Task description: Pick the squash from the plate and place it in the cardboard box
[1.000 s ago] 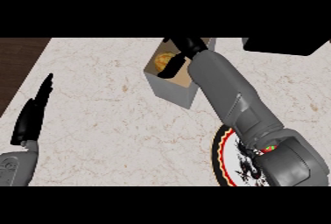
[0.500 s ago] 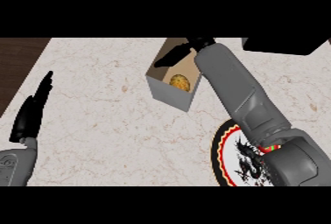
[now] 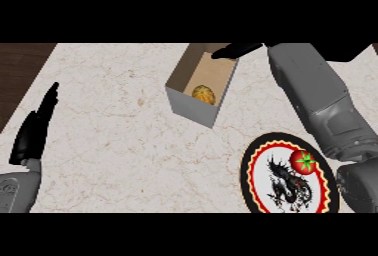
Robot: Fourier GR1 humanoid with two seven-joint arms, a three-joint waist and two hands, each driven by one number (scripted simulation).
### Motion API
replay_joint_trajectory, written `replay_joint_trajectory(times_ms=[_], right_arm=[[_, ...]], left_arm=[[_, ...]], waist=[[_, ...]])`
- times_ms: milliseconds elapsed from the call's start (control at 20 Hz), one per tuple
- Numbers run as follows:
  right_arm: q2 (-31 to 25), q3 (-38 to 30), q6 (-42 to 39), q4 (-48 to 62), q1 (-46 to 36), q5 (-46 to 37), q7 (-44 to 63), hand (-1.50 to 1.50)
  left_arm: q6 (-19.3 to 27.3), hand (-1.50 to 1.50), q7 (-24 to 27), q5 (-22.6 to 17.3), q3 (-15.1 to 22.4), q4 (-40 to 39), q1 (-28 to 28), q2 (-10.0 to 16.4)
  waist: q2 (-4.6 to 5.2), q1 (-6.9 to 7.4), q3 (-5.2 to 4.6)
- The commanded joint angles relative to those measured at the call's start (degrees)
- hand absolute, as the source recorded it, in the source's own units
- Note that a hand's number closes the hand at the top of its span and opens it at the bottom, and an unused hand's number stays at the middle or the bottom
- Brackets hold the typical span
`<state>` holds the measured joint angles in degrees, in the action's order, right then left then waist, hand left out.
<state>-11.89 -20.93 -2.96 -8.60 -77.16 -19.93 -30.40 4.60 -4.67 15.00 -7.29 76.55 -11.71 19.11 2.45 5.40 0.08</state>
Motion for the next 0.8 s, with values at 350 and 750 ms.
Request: replay_joint_trajectory(times_ms=[350,750], right_arm=[[-15.1,-1.8,-9.0,1.1,5.7,0.8,-3.2,-1.50],[-23.3,0.2,-18.6,1.2,7.9,-1.5,-6.4,-1.50]], left_arm=[[0.4,0.00,2.1,0.0,-0.3,-0.6,1.3,-0.5],[-0.3,0.00,1.8,-0.1,0.0,0.0,0.5,-0.5]], waist=[[0.52,0.26,0.08],[0.64,0.80,0.20]])
